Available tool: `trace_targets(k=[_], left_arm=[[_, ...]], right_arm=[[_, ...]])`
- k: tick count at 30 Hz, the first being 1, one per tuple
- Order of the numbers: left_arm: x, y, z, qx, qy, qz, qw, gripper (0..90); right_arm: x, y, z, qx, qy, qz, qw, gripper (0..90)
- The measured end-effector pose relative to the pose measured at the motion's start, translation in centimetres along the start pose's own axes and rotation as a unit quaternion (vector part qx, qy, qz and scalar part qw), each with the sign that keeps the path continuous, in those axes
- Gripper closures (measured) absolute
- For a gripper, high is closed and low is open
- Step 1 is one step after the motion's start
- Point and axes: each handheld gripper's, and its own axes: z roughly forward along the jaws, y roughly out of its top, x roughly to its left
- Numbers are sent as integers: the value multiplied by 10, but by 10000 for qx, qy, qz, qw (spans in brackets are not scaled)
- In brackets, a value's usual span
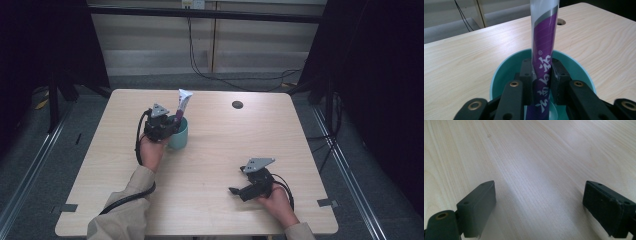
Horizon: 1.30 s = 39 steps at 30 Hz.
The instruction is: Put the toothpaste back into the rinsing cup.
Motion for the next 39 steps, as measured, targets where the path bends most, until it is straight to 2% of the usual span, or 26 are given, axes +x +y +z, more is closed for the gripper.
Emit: trace_targets(k=[5, 9, 14, 21, 26, 30, 39], left_arm=[[-1, 0, 0, 16, 114, 45, 9999, 720], [-1, 0, -1, 34, 138, 117, 9998, 717], [-2, 2, -1, 60, 106, 115, 9999, 713], [-3, 8, -6, 51, 126, 190, 9997, 673], [0, 8, -7, 133, 138, 73, 9998, 629], [0, 8, -8, 109, 137, 8, 9998, 581], [2, 13, -15, 145, 103, -46, 9998, 494]], right_arm=[[0, 0, 0, 0, 2, -1, 10000, 108], [0, 0, 0, 0, 2, 2, 10000, 108], [0, 0, 0, 0, 2, -3, 10000, 108], [0, 0, 0, 1, 2, 0, 10000, 108], [0, 0, 0, 0, 2, 0, 10000, 107], [0, 0, 0, 0, 2, 0, 10000, 107], [0, 0, 0, -1, 4, -2, 10000, 108]])
